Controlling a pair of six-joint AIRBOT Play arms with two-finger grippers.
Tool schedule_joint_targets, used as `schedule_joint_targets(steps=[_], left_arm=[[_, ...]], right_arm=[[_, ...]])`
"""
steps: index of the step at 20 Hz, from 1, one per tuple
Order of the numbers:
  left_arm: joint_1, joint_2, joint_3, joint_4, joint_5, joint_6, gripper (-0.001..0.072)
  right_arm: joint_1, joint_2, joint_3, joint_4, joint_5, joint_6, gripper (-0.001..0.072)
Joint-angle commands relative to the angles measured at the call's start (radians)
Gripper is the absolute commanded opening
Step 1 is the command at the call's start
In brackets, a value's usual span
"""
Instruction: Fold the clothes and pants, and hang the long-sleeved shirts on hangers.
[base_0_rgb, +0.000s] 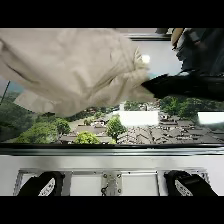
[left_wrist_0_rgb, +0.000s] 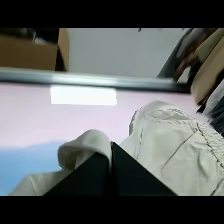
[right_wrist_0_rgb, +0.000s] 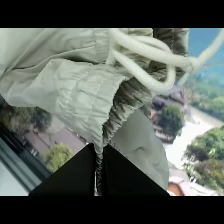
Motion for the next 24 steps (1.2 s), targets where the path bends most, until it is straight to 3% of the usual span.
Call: schedule_joint_targets(steps=[1,5,8,12,16,18,21,23,24], left_arm=[[-0.064,0.136,0.071,0.012,0.067,0.0,0.0003],[-0.071,0.159,0.071,0.075,0.072,0.0,0.0004],[-0.072,0.096,0.071,0.108,0.046,0.0,0.0004],[-0.105,-0.118,0.071,0.106,0.059,0.0,0.0004],[-0.241,-0.445,0.071,0.107,0.281,0.018,0.0004],[-0.327,-0.624,0.094,0.108,0.46,0.079,0.0003],[-0.416,-0.904,0.272,0.114,0.505,0.091,0.001],[-0.428,-0.981,0.282,0.115,0.51,0.074,0.0448],[-0.419,-0.978,0.243,0.115,0.51,0.074,0.0522]], right_arm=[[-0.014,0.173,0.071,-0.027,-0.002,0.129,0.0012],[-0.014,0.262,0.071,-0.028,0.007,0.242,0.0011],[-0.014,0.277,0.07,-0.043,0.102,0.347,0.0011],[-0.013,0.262,0.059,-0.289,0.225,0.52,0.0011],[-0.014,0.2,0.002,-0.64,0.219,0.629,0.0012],[-0.014,0.129,-0.029,-0.718,0.206,0.636,0.0012],[-0.049,-0.018,-0.051,-0.768,0.115,0.636,0.0012],[-0.133,-0.122,-0.051,-0.768,-0.003,0.661,0.0012],[-0.193,-0.171,-0.051,-0.765,-0.069,0.69,0.0013]])
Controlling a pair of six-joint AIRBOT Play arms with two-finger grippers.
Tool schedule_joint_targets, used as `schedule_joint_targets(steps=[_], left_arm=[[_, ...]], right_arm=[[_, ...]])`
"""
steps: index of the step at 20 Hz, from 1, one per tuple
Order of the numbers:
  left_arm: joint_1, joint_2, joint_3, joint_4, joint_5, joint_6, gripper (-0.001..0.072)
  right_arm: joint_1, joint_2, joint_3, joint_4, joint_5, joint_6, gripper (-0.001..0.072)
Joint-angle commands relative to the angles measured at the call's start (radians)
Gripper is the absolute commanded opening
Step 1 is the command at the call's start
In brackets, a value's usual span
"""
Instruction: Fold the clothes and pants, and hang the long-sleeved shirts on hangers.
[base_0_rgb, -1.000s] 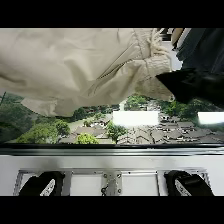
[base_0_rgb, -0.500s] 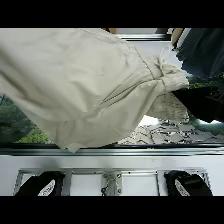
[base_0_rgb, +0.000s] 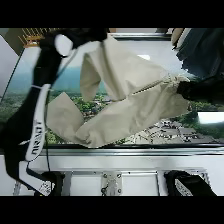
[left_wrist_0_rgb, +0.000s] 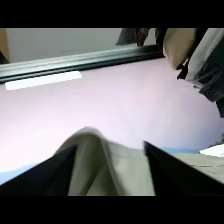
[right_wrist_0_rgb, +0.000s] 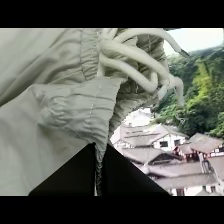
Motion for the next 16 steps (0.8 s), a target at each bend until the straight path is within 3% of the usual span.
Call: schedule_joint_targets(steps=[1,2,3,4,5,6,7,8,11,13,16], left_arm=[[-0.009,-0.101,-0.031,0.005,0.053,0.002,0.0522],[0.023,-0.071,-0.077,0.005,0.044,0.002,0.0523],[0.06,-0.041,-0.106,0.005,0.018,0.002,0.0523],[0.104,-0.008,-0.126,0.005,-0.019,0.002,0.0523],[0.158,0.027,-0.141,0.004,-0.075,0.002,0.0524],[0.216,0.058,-0.149,0.004,-0.15,0.001,0.0525],[0.274,0.087,-0.157,0.004,-0.232,0.001,0.0577],[0.332,0.114,-0.173,0.003,-0.317,-0.005,0.0701],[0.514,0.204,-0.315,0.001,-0.534,-0.032,0.0697],[0.63,0.288,-0.502,0.001,-0.551,-0.081,0.0697],[0.793,0.423,-0.84,-0.006,-0.476,-0.138,0.0697]], right_arm=[[-0.158,-0.167,-0.008,-0.035,-0.203,0.058,0.0014],[-0.211,-0.2,-0.008,-0.015,-0.231,0.058,0.0027],[-0.263,-0.222,-0.008,0.018,-0.235,0.058,0.0196],[-0.31,-0.233,-0.008,0.06,-0.234,0.045,0.0565],[-0.347,-0.235,-0.008,0.105,-0.234,0.0,0.0717],[-0.381,-0.227,-0.008,0.151,-0.233,-0.048,0.0716],[-0.403,-0.215,-0.008,0.182,-0.23,-0.082,0.0716],[-0.417,-0.196,-0.008,0.197,-0.216,-0.111,0.0716],[-0.419,-0.129,-0.017,0.197,-0.132,-0.201,0.0716],[-0.419,-0.066,-0.056,0.197,-0.093,-0.228,0.0715],[-0.419,0.032,-0.143,0.201,-0.083,-0.228,0.0716]])
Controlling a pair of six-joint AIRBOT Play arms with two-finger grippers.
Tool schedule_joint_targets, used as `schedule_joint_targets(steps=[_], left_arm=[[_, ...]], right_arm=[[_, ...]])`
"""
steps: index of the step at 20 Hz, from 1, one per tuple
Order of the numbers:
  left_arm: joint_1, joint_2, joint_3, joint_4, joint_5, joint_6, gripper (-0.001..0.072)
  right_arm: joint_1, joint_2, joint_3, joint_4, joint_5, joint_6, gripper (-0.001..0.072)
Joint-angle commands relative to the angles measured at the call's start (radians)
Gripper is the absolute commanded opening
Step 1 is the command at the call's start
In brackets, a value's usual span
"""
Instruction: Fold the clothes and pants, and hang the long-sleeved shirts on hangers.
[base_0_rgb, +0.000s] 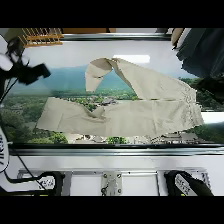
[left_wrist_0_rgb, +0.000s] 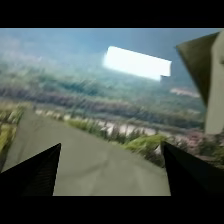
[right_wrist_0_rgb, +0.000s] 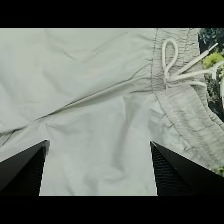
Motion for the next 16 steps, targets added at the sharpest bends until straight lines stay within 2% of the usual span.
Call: schedule_joint_targets(steps=[1,3,5,8,13,16], left_arm=[[0.199,0.144,-0.357,-0.008,0.019,-0.079,0.0696],[0.299,0.202,-0.536,-0.04,0.071,-0.113,0.0697],[0.403,0.237,-0.675,-0.151,0.11,-0.111,0.0695],[0.496,0.243,-0.798,-0.232,0.135,-0.05,0.0688],[0.47,0.243,-0.88,-0.385,0.247,0.043,0.0686],[0.37,0.217,-0.88,-0.4,0.301,0.046,0.0686]], right_arm=[[-0.005,0.108,-0.09,0.024,0.036,-0.033,0.0716],[-0.005,0.149,-0.135,0.058,0.039,-0.033,0.0716],[-0.005,0.167,-0.161,0.105,0.039,-0.033,0.0715],[-0.005,0.166,-0.164,0.161,0.038,-0.034,0.0716],[-0.005,0.167,-0.164,0.224,0.039,-0.055,0.0716],[-0.005,0.167,-0.164,0.239,0.039,-0.055,0.0716]])
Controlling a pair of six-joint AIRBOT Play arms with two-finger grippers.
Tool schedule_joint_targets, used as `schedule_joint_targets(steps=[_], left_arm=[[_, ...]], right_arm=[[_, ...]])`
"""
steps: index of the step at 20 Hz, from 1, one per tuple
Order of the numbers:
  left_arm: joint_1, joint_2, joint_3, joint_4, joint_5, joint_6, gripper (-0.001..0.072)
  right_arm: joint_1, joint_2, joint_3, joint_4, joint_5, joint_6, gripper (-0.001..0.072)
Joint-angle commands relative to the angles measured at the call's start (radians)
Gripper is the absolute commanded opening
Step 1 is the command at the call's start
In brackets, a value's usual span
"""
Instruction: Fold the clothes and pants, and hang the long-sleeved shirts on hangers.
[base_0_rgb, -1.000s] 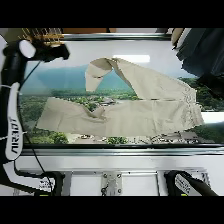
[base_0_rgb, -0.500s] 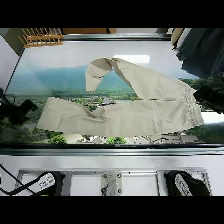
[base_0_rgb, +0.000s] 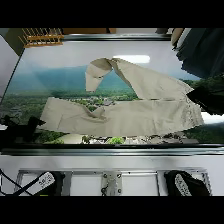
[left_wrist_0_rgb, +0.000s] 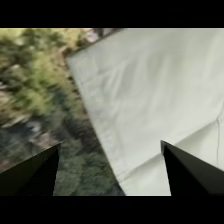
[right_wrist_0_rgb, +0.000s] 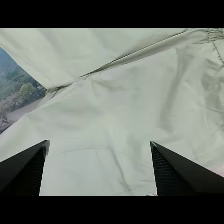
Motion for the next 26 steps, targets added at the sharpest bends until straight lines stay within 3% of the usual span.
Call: schedule_joint_targets(steps=[1,4,5,8,9,10,13,16,21,26], left_arm=[[-0.102,-0.042,-0.015,-0.053,0.067,0.025,0.0686],[-0.187,-0.127,0.053,-0.051,0.044,0.025,0.0685],[-0.206,-0.145,0.082,-0.051,0.032,0.025,0.0655],[-0.232,-0.155,0.137,-0.05,0.034,0.025,0.0276],[-0.231,-0.155,0.155,-0.05,0.029,0.026,0.0051],[-0.225,-0.155,0.177,-0.047,0.019,0.026,0.0004],[-0.192,-0.135,0.251,-0.042,-0.039,0.075,0.0003],[-0.159,-0.08,0.282,-0.042,-0.051,0.117,0.0004],[-0.148,-0.032,0.236,-0.043,-0.033,0.124,0.0003],[-0.148,-0.035,0.226,-0.045,-0.029,0.123,0.0004]], right_arm=[[0.0,0.002,-0.001,0.03,0.002,-0.003,0.0716],[0.0,0.002,-0.001,0.029,0.01,-0.003,0.0716],[0.0,0.002,-0.001,0.029,0.01,-0.003,0.0716],[-0.005,0.001,-0.001,0.024,0.012,-0.003,0.0716],[-0.014,0.001,-0.001,0.002,0.017,-0.004,0.0716],[-0.034,-0.001,-0.003,-0.031,0.033,-0.003,0.0716],[-0.175,-0.013,-0.07,-0.108,0.103,-0.003,0.0716],[-0.371,-0.06,-0.231,-0.11,0.082,0.0,0.0716],[-0.492,-0.196,-0.414,-0.044,-0.139,-0.006,0.0716],[-0.444,-0.323,-0.418,0.103,-0.32,-0.162,0.0716]])
